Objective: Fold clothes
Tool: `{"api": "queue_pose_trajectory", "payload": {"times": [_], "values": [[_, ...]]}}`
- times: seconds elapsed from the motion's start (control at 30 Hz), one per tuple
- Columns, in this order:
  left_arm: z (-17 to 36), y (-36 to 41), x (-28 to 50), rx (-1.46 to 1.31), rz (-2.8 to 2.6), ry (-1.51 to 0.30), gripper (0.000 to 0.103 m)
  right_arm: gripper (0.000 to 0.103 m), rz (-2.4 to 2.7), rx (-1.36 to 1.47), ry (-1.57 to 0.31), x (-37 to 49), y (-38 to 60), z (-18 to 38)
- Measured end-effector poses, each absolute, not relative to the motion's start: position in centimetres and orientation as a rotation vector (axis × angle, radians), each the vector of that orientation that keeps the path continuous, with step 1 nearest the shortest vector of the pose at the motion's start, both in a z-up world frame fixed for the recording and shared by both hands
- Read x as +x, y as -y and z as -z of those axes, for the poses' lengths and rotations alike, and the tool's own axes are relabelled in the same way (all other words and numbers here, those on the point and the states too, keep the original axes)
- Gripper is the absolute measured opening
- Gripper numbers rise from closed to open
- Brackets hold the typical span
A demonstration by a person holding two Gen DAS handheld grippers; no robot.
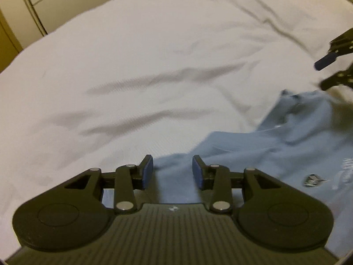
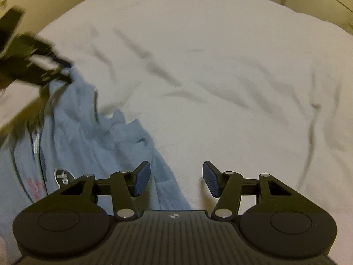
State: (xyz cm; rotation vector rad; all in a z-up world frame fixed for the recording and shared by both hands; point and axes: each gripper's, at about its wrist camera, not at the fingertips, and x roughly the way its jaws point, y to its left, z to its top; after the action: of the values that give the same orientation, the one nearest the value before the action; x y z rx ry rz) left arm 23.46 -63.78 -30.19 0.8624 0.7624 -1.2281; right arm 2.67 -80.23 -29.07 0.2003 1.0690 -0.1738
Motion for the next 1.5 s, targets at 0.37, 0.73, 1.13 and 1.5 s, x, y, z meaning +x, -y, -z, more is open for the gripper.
{"api": "queue_pose_trajectory", "payload": {"times": [0.37, 0.73, 1.13, 1.5], "values": [[31.9, 61.6, 21.4, 1.08, 1.361, -0.783, 0.013, 0.002, 0.104, 0.181, -1.133, 3.1, 79.1, 30.9], [26.3, 60.6, 21.9, 0.85, 1.28, -0.662, 0.027, 0.004, 0.476, 0.018, -0.893, -0.9, 82.5, 23.3], [30.3, 62.8, 24.4, 0.837, 1.189, -0.817, 0.031, 0.024, 0.463, 0.134, -1.037, -3.8, 81.7, 28.2], [31.5, 66.5, 25.8, 0.991, 1.32, -0.796, 0.03, 0.048, 0.473, 0.128, -1.037, -2.4, 84.9, 29.6]]}}
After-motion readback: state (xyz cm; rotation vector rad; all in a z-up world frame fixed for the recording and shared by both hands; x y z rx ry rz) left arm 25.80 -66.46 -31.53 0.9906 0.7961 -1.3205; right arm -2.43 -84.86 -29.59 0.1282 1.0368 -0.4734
